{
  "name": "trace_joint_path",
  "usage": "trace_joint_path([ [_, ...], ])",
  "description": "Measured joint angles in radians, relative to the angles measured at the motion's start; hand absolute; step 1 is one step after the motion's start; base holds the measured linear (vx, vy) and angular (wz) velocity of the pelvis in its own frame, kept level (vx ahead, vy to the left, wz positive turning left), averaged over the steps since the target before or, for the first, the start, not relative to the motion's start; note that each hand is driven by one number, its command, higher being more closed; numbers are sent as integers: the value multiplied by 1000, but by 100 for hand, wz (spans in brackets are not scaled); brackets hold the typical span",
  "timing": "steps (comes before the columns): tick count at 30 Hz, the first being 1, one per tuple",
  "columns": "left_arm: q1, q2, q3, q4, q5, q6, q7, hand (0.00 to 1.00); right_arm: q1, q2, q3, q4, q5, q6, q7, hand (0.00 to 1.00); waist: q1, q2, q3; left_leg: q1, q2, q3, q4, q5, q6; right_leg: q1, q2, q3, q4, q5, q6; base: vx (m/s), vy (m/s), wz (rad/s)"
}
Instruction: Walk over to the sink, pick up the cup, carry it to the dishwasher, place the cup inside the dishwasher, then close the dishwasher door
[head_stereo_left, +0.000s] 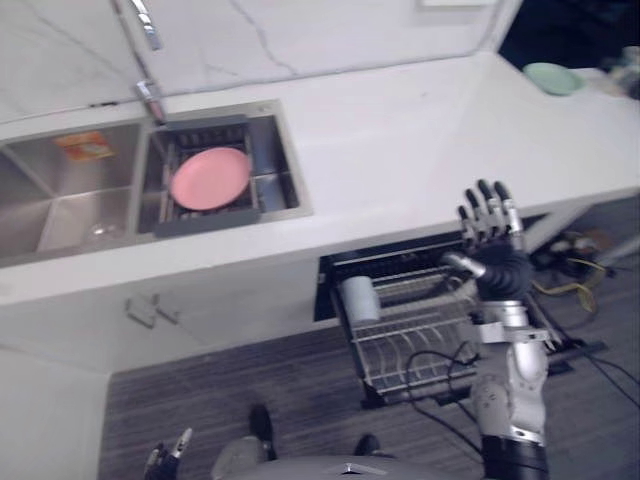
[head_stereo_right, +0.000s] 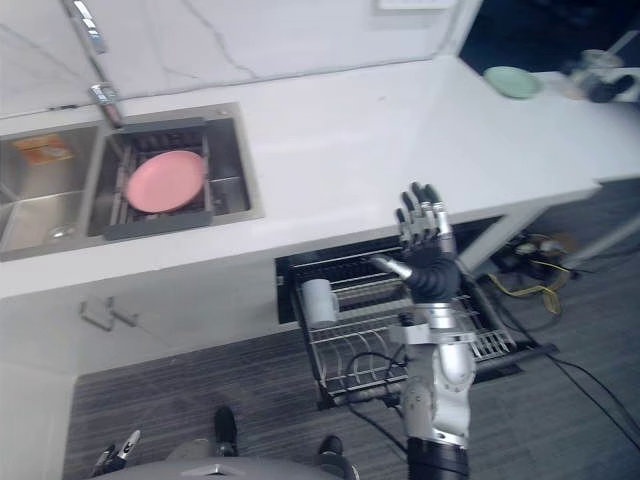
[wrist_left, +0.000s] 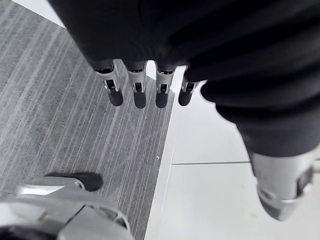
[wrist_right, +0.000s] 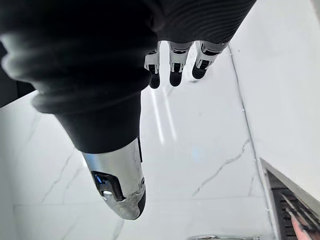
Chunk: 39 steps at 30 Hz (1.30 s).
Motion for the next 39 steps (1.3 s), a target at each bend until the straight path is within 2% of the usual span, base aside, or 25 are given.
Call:
trace_joint_path([
  [1, 15, -3, -18, -11, 21, -16, 3, 0, -3, 2, -3, -1, 26, -2, 1, 0, -3, -4, -4, 24, -23, -24, -45, 6, -8, 14, -12, -13, 29, -36, -2, -24, 77, 98],
  [2, 15, -5, -17, -11, 36, -16, 2, 0, -4, 5, -4, -2, 32, -3, 2, 0, -4, -5, -6, 35, -29, -38, -86, 23, -20, 17, -14, -32, 37, -40, 2, -38, 50, 83],
  [3, 15, -5, -18, -16, 49, -17, 1, 0, -4, 21, -8, -3, 33, -4, 2, 0, -6, -11, -9, 57, -48, -50, -163, 55, -9, 17, -28, -58, 41, -45, 1, -52, 38, 57],
  [4, 13, -3, -15, -18, 60, -17, 1, 0, -4, 42, -11, -4, 32, -5, -1, 0, -7, -26, -4, 79, -57, -28, -225, 63, -6, 19, -39, -85, 41, -42, 7, -39, 47, 71],
  [5, 3, 2, -16, -19, 84, -16, 0, 0, 0, 65, -12, -6, 32, -6, -18, 0, -21, -32, -3, 88, -59, 15, -247, 58, -2, 24, -55, -112, 47, -37, 13, -14, 47, 70],
  [6, 5, 4, -40, -24, 107, -14, -1, 0, 2, 64, -15, -6, 31, -6, -38, 0, -29, -12, -4, 89, -59, 11, -254, 99, -16, 34, -55, -125, 71, -38, 21, 12, 36, 70],
  [7, 6, 11, -57, -31, 138, -11, -3, 0, 8, 68, -24, -5, 31, -6, -50, 0, -28, -20, 2, 94, -71, 3, -255, 112, -16, 37, -72, -125, 98, -46, 26, 8, 77, 53],
  [9, 0, 35, -106, -50, 199, -7, 0, 0, 9, 76, -17, -5, 30, -7, -77, 0, -28, -20, 1, 112, -103, -8, -255, 104, -1, 39, -112, -93, 140, -49, 12, 5, 139, 30],
  [10, -8, 38, -125, -50, 217, -1, 0, 0, 9, 82, -11, -5, 29, -7, -80, 0, -29, -20, 1, 115, -115, -18, -255, 93, 3, 36, -122, -75, 156, -53, -14, 5, 146, 20],
  [11, -13, 49, -150, -51, 239, 6, 1, 0, 14, 89, 4, -5, 26, -6, -82, 0, -34, -18, 2, 116, -121, -29, -255, 87, 10, 19, -128, -21, 196, -61, -93, -2, 157, 32],
  [12, -14, 60, -172, -57, 253, 26, 1, 0, 32, 104, 18, -5, 18, -6, -84, 0, -52, -15, 2, 116, -121, -62, -255, 80, 22, -29, -110, 111, 261, -73, -190, -11, 114, 42],
  [13, -16, 68, -181, -56, 253, 36, 2, 0, 48, 112, 27, -6, 13, -7, -85, 0, -62, -10, 1, 115, -118, -83, -255, 81, 21, -42, -78, 199, 270, -101, -176, -24, 51, 79],
  [14, -25, 92, -200, -50, 253, 55, 1, 0, 87, 130, 43, -15, -4, -8, -98, 0, -81, -24, 6, 110, -115, -125, -255, 81, 21, -49, 4, 339, 257, -152, -133, -26, -15, 95],
  [15, -28, 117, -203, -46, 252, 73, 1, 0, 110, 151, 48, -31, -19, -8, -116, 0, -87, -51, 12, 103, -127, -149, -255, 81, 19, -64, 58, 403, 224, -174, -120, -18, -45, 84],
  [16, -29, 129, -203, -43, 252, 81, 2, 0, 114, 159, 49, -44, -19, -8, -122, 0, -86, -76, 14, 103, -141, -155, -255, 83, 16, -74, 70, 414, 205, -178, -130, 6, -71, 59],
  [17, -34, 144, -203, -13, 253, 104, 2, 0, 118, 159, 44, -59, -17, -14, -122, 0, -89, -102, 14, 109, -162, -160, -256, 92, 6, -75, 70, 429, 199, -197, -102, 55, -37, 16],
  [18, -34, 145, -210, 1, 253, 111, 2, 0, 114, 157, 38, -67, -9, -17, -124, 0, -77, -117, -2, 114, -165, -161, -248, 98, -4, -75, 62, 438, 199, -200, -94, 64, -28, -1],
  [23, -13, 131, -214, 5, 254, 107, 1, 0, 116, 135, 38, -81, 33, -25, -125, 0, -79, -88, -3, 116, -151, -124, -252, 93, 7, -54, 89, 474, 112, -142, -91, 29, -6, -28],
  [25, -21, 131, -214, 4, 253, 106, 1, 0, 116, 135, 38, -81, 33, -25, -127, 0, -83, -81, -3, 123, -144, -98, -249, 87, 11, -40, 95, 498, 72, -109, -69, 37, 5, -40],
  [26, -61, 122, -213, 10, 252, 98, -1, 0, 95, 133, 19, -82, 32, -26, -192, 0, -79, -50, 3, 161, -138, -78, -248, 56, 6, 38, 99, 496, -44, -64, -29, 19, -4, -18],
  [32, -60, 122, -209, 10, 248, 98, -2, 0, 96, 133, 19, -81, 31, -26, -192, 0, -78, -49, 3, 161, -139, -75, -248, 56, 6, 38, 98, 496, -44, -63, -27, 0, 0, 0],
  [39, -61, 111, -185, 13, 151, 98, -34, 0, 101, 133, 23, -80, 14, -26, -182, 0, -77, -40, 18, 169, -136, -72, -248, 56, 5, 55, 99, 497, -65, -51, -21, 0, 0, 0],
])
